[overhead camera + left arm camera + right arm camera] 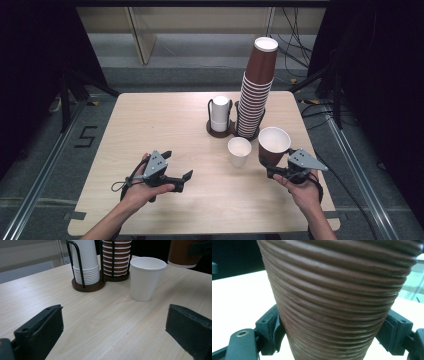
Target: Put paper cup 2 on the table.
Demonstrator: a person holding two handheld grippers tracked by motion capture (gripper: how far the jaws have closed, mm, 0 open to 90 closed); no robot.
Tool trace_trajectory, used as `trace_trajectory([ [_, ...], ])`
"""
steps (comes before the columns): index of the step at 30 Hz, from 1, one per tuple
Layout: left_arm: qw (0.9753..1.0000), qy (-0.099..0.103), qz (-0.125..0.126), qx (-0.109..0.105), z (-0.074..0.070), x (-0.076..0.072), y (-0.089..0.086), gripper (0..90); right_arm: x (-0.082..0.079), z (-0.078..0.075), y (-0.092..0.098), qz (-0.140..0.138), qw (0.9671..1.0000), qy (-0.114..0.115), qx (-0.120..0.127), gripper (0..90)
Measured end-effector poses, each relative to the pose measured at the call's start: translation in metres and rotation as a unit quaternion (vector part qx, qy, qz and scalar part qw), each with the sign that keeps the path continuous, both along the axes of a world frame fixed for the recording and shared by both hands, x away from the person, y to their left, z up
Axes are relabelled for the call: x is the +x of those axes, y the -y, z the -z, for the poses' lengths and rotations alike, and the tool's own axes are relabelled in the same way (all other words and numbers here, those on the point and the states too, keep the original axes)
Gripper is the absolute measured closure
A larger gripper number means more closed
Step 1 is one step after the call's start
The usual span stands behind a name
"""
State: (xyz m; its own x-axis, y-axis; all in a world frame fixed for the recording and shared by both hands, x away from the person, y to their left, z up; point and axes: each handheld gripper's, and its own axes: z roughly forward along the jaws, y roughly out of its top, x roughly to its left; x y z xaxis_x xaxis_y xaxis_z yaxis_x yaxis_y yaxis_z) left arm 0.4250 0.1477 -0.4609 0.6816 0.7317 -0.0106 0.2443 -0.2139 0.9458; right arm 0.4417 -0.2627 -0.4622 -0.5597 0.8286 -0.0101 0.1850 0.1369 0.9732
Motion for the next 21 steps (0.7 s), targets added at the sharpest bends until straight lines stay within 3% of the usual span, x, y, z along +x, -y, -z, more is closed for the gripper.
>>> trace_trajectory([
  [2, 1.0, -0.002, 0.0, 0.003, -0.001, -0.001, 0.0, 1.0, 0.008, 0.002, -0.003, 0.005, 0.9999, 0.002, -0.01, 20.3],
  [3, 1.0, -0.001, -0.001, 0.003, -0.001, -0.001, 0.0, 1.0, 0.01, 0.004, -0.006, 0.018, 0.9997, -0.011, -0.013, 20.3],
  [4, 1.0, 0.0, 0.0, 0.003, 0.0, -0.001, 0.0, 1.0, 0.015, 0.006, -0.006, 0.018, 0.9995, 0.001, -0.025, 20.3],
  [5, 1.0, 0.0, 0.0, 0.002, 0.0, -0.001, 0.0, 1.0, 0.018, 0.008, -0.009, 0.025, 0.9993, -0.01, -0.026, 20.3],
  [9, 1.0, -0.001, 0.0, 0.005, 0.001, -0.002, -0.001, 1.0, 0.028, 0.015, -0.013, 0.047, 0.9984, -0.023, -0.022, 20.3],
  [12, 1.0, -0.001, -0.001, 0.004, 0.002, -0.001, -0.001, 1.0, 0.033, 0.02, -0.015, 0.064, 0.9969, -0.046, -0.002, 20.3],
  [13, 1.0, -0.002, -0.001, 0.005, 0.002, -0.001, -0.001, 1.0, 0.033, 0.022, -0.018, 0.073, 0.9951, -0.065, 0.012, 20.2],
  [15, 1.0, -0.002, 0.0, 0.006, 0.002, -0.002, -0.001, 1.0, 0.038, 0.025, -0.017, 0.075, 0.9953, -0.059, -0.011, 20.2],
  [19, 1.0, 0.0, 0.001, 0.002, 0.002, -0.002, -0.001, 1.0, 0.041, 0.029, -0.019, 0.078, 0.9944, -0.07, -0.01, 20.2],
  [21, 1.0, -0.002, 0.0, 0.004, 0.002, -0.002, -0.001, 1.0, 0.04, 0.029, -0.019, 0.093, 0.9923, -0.081, -0.01, 20.2],
])
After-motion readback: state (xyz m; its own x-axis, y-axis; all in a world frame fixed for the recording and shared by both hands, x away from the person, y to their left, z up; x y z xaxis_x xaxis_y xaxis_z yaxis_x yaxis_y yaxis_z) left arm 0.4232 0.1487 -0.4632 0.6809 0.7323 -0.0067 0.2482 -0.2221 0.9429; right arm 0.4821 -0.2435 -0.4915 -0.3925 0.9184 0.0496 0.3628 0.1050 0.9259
